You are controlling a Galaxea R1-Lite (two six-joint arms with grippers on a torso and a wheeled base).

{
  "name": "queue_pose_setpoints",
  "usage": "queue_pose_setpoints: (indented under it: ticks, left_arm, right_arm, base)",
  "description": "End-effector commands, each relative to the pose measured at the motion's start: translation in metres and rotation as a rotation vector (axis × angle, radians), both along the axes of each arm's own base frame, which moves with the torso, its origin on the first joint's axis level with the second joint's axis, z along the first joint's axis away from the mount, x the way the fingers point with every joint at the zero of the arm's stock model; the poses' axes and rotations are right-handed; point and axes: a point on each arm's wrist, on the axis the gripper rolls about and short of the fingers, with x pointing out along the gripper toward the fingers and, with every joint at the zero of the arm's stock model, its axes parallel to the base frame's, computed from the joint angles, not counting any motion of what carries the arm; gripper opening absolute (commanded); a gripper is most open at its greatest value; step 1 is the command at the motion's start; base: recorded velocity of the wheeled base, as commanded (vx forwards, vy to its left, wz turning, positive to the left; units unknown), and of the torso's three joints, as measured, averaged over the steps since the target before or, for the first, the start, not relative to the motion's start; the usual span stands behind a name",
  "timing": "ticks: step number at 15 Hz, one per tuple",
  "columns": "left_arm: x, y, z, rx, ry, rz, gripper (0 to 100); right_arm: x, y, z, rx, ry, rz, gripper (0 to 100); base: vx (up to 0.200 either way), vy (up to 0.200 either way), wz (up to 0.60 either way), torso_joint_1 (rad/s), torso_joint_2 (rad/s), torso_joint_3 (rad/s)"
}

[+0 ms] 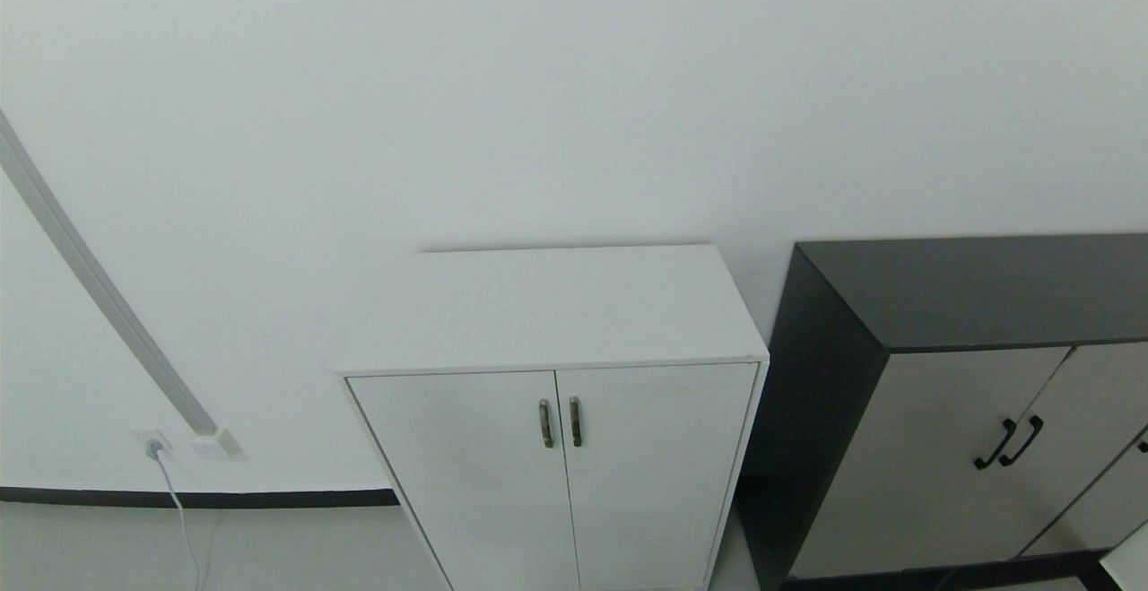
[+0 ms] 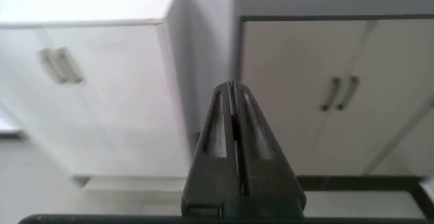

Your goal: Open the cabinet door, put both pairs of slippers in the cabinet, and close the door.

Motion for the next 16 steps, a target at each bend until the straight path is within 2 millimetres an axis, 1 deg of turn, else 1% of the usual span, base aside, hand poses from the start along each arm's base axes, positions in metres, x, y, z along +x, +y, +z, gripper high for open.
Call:
queue_pose_setpoints:
  ticks: [1, 5, 16]
  left_arm:
    - [0.0001, 0.0000, 0.0000, 0.000, 0.001, 0.000, 0]
    - [0.0001, 0.0000, 0.0000, -0.002, 0.001, 0.000, 0]
    - [0.0001, 0.0000, 0.0000, 0.000, 0.001, 0.000, 0]
  right_arm:
    - [-0.0017, -0.0003, -0.0005, 0.001, -0.022, -0.015, 0]
    - [-0.0019, -0.0025, 0.0006, 0.094, -0.038, -0.117, 0]
    - [-0.0019, -0.0025, 0.0006, 0.086, -0.038, -0.117, 0]
  base:
    - [0.000, 0.000, 0.00, 0.000, 0.00, 0.000]
    - [0.000, 0.000, 0.00, 0.000, 0.00, 0.000]
    - [0.000, 0.000, 0.00, 0.000, 0.00, 0.000]
